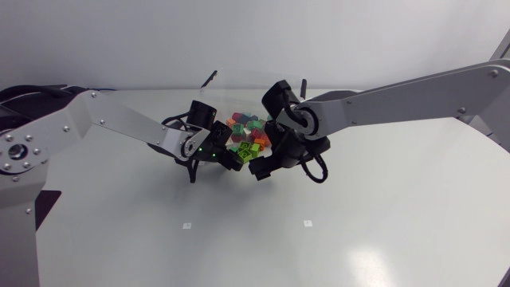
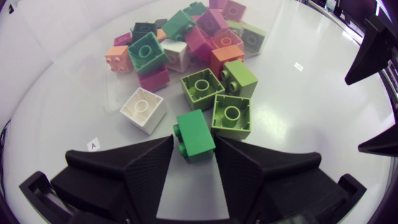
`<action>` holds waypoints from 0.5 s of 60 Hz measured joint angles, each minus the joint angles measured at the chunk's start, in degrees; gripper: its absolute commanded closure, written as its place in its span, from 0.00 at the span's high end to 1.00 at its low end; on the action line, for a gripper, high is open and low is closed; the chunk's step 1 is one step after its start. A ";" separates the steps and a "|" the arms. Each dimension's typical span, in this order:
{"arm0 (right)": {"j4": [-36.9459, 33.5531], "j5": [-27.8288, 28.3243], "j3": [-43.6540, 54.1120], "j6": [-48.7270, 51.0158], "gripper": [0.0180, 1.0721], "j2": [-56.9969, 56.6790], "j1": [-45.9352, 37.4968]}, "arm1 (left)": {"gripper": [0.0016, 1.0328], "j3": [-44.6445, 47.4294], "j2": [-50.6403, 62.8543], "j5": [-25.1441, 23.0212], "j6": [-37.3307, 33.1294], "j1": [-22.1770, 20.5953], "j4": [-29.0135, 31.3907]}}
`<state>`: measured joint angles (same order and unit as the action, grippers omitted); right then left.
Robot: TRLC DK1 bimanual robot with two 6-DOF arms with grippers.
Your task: Place the duplo bricks in the container
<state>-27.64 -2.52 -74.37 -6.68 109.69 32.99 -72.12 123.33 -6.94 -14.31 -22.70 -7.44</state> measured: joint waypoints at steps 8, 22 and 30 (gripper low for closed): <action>2.89 -0.33 -0.26 3.91 0.95 3.43 0.28 | 0.35 0.63 -0.07 0.00 -0.07 0.09 -0.17; 6.99 -0.50 -3.39 9.84 0.95 8.31 -0.15 | 0.35 6.54 -5.90 -0.94 -1.55 3.34 0.26; 9.07 5.97 -5.79 12.39 0.95 10.75 -1.14 | 0.35 9.94 -10.84 -2.01 -2.40 6.05 0.39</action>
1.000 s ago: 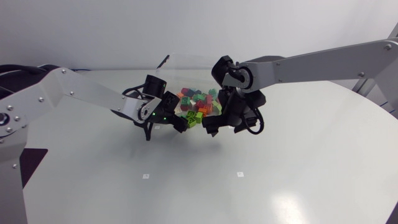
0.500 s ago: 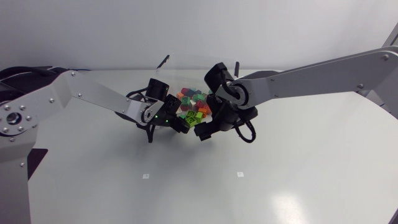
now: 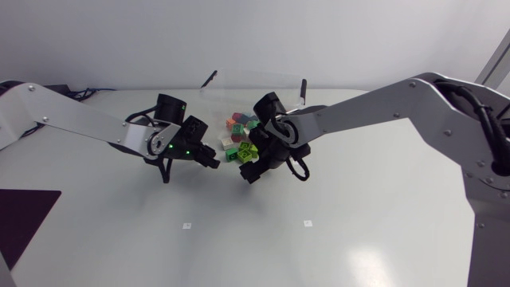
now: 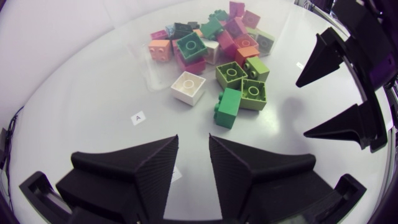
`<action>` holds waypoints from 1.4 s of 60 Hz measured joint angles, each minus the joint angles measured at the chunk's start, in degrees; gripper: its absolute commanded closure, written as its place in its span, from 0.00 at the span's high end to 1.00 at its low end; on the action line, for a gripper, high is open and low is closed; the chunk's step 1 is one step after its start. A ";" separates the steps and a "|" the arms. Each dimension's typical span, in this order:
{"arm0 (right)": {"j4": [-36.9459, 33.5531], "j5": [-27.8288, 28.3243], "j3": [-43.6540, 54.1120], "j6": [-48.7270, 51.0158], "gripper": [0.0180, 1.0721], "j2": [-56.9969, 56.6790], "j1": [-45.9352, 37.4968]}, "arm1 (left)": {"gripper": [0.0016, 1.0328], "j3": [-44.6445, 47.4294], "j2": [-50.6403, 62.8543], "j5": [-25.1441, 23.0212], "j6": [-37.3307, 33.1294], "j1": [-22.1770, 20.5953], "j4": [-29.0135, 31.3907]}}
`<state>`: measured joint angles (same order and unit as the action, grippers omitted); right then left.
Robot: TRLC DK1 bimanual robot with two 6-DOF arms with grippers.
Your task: Place the duplo bricks in the container
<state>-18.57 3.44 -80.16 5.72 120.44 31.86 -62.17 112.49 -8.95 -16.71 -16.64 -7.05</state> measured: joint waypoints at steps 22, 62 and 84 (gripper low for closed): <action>-0.94 2.40 -7.28 1.88 0.95 3.89 -2.38 | 0.70 2.23 -2.64 -4.17 -1.33 0.33 0.02; -0.31 8.17 -2.47 4.87 0.95 1.29 -4.76 | 0.65 -10.97 12.63 -12.59 -5.84 -1.51 -0.15; 6.43 8.59 -1.51 5.29 0.95 1.29 -5.77 | 0.27 -12.52 14.43 -15.28 -7.67 -0.61 -0.15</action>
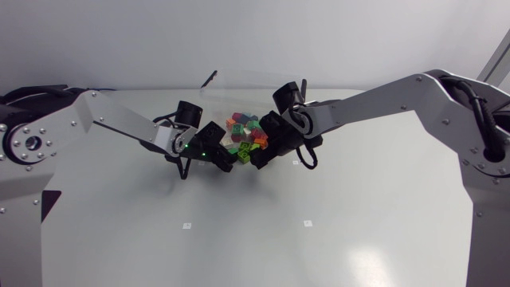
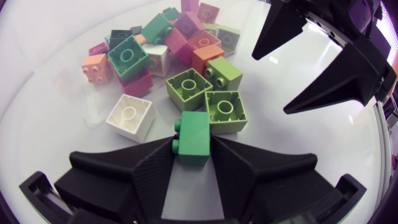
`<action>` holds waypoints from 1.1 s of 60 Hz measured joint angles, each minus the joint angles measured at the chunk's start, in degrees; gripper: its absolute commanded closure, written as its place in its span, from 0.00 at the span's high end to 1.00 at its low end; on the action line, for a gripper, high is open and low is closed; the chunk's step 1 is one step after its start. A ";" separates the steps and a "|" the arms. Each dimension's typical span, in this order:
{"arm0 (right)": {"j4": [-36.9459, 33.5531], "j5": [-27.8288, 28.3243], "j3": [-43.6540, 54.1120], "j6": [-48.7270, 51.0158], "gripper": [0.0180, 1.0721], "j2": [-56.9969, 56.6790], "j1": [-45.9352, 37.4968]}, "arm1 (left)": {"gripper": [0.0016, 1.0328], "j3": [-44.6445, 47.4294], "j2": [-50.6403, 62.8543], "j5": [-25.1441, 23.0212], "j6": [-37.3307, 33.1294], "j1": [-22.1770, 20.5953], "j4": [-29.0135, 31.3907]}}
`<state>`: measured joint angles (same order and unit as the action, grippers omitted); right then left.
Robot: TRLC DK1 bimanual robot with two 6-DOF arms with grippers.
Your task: Place the duplo bricks in the container
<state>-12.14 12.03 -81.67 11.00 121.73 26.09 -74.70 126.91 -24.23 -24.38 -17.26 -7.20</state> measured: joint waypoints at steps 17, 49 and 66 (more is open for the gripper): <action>0.85 -0.04 -0.02 0.22 0.95 0.96 0.48 | 0.25 3.19 -1.70 -1.77 -2.51 0.68 -0.50; -1.88 0.22 -0.37 4.94 0.95 0.96 0.04 | 0.25 9.25 -6.32 0.20 -2.99 1.73 -1.46; -2.19 0.90 6.71 5.99 0.95 -8.13 -2.47 | 0.25 1.09 -1.22 7.23 -0.44 -4.02 -4.17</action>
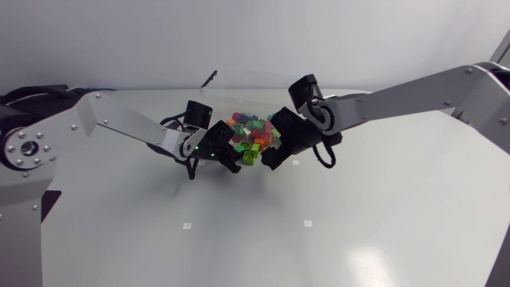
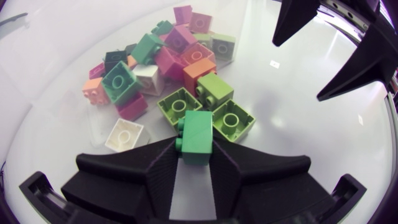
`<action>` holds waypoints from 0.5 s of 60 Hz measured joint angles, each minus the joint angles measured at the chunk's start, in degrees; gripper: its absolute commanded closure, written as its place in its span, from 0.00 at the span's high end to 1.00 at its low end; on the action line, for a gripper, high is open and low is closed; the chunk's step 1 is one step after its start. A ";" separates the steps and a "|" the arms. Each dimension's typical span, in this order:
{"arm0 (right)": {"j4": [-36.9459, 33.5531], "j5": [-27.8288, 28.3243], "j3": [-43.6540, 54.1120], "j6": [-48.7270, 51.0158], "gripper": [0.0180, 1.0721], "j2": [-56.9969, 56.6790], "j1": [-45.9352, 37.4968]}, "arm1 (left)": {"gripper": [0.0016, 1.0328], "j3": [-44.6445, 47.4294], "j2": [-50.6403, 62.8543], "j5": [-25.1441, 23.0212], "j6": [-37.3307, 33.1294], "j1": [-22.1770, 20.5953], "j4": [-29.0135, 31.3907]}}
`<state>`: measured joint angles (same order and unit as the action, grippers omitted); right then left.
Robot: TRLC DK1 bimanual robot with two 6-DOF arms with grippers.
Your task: Place the duplo bricks in the container
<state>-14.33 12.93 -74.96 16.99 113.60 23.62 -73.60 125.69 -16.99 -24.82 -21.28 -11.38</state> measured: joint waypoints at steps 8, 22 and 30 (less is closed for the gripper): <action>0.07 0.57 3.17 0.46 0.95 -3.13 -2.08 | 0.25 -1.79 1.77 0.66 0.81 -2.08 -0.11; 0.63 1.05 5.33 1.29 0.95 -3.56 -2.73 | 0.25 -1.90 1.77 -2.82 2.71 -4.20 0.46; 1.05 1.95 5.66 2.47 0.95 -3.21 -2.29 | 0.25 -1.97 1.77 -5.51 3.43 -3.58 1.51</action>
<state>-13.28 14.87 -69.30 19.46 110.39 21.32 -75.57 127.46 -22.50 -21.39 -24.86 -9.87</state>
